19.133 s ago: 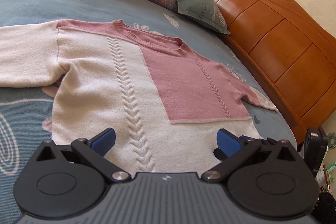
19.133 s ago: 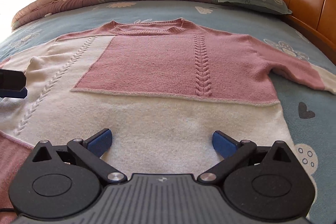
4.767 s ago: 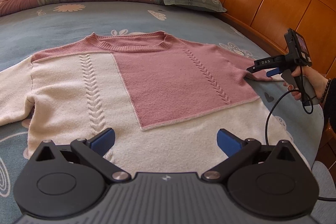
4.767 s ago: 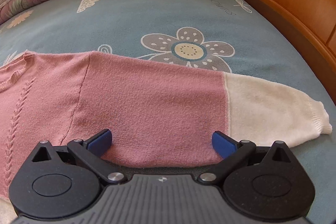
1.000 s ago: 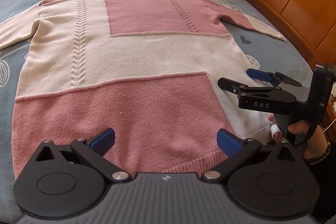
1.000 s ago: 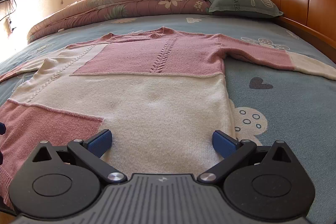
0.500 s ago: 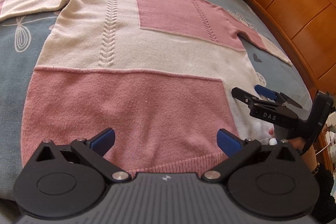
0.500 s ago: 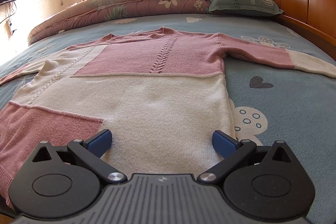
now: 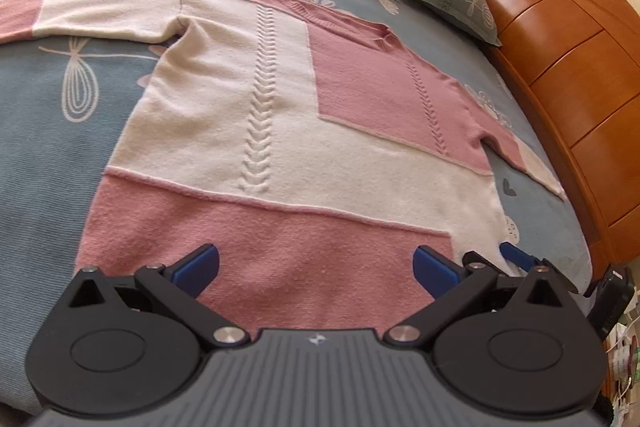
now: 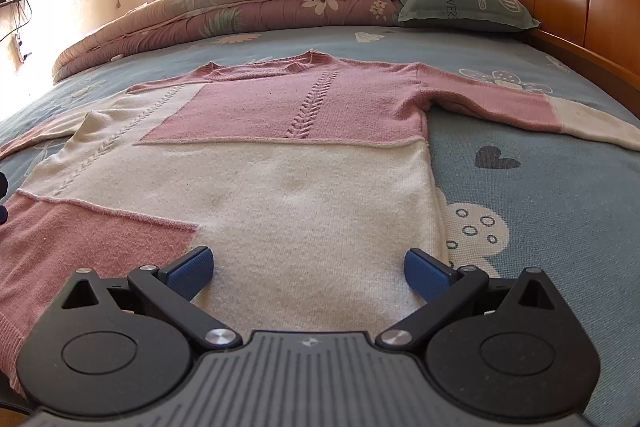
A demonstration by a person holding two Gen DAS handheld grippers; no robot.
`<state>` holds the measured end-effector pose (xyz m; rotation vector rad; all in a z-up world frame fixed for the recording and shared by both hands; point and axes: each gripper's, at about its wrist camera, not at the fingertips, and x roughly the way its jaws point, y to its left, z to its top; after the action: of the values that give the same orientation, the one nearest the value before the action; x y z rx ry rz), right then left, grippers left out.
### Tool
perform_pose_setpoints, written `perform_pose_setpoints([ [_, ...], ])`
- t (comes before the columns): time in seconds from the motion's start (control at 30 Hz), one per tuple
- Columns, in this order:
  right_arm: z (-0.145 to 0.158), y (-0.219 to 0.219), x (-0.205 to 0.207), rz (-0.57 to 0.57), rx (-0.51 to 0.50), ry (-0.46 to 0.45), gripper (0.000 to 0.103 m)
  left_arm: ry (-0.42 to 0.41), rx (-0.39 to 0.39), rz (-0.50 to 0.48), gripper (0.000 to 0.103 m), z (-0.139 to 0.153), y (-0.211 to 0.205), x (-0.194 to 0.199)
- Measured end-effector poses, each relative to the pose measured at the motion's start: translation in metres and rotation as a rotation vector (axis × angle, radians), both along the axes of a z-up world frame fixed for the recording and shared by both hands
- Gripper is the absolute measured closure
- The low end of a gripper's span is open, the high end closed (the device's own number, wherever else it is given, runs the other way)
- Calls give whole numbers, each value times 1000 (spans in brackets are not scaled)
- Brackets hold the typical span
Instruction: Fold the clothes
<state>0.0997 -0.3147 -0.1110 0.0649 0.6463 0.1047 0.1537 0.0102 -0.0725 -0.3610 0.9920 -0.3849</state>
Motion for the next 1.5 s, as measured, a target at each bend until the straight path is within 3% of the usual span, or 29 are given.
perform_pose_setpoints([
  [0.1, 0, 0, 0, 1, -1, 0, 0, 15, -45, -6, 1, -15, -1, -1],
  [0.23, 0, 0, -1, 1, 0, 0, 0, 25, -184, 17, 1, -23, 23, -7],
  [0.33, 0, 0, -1, 2, -3, 1, 0, 10, -244, -27, 1, -28, 34, -10],
  [0.63, 0, 2, -2, 1, -17, 1, 0, 22, -43, -200, 0, -16, 8, 0],
  [0.8, 0, 2, -1, 2, -21, 0, 0, -80, 86, -190, 1, 7, -3, 7],
  [0.93, 0, 2, -1, 1, -23, -1, 0, -126, 7, -145, 1, 23, 1, 43],
  [1.13, 0, 2, -1, 2, -21, -1, 0, -63, -65, 3, 1, 4, 25, 98],
  [1.23, 0, 2, -1, 3, -21, 0, 0, -40, -7, 83, 1, -13, 44, 103],
  [1.37, 0, 2, -1, 4, -22, 1, 0, -58, -45, 132, 1, -5, 60, 100],
  [1.5, 0, 2, -1, 3, -25, 1, 0, -51, -101, 94, 1, -4, 57, 95],
])
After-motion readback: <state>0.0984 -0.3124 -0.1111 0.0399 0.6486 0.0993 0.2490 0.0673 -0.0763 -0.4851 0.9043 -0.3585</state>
